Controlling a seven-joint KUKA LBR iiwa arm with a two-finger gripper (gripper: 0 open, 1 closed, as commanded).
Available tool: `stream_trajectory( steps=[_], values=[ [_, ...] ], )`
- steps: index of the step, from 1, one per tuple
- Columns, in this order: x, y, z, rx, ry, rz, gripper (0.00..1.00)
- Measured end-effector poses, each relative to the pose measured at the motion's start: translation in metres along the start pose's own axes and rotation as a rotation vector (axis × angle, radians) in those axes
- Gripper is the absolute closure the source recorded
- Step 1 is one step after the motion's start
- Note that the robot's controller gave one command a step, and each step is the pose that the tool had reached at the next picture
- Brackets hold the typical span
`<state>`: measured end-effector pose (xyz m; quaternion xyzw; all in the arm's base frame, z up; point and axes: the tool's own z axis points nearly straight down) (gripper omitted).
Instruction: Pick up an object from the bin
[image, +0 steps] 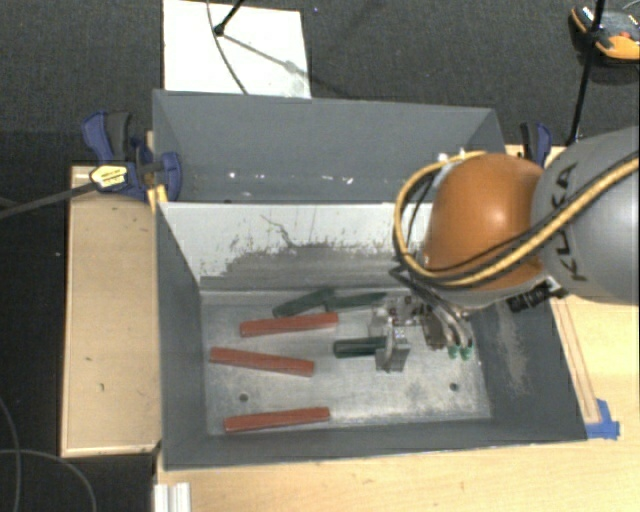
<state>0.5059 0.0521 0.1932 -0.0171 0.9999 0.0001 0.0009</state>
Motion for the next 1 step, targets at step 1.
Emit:
stream_trajectory(
  steps=[1],
  values=[
    [-0.0083, -0.0169, -0.0464, 0.0, 0.006, -0.019, 1.0]
  ],
)
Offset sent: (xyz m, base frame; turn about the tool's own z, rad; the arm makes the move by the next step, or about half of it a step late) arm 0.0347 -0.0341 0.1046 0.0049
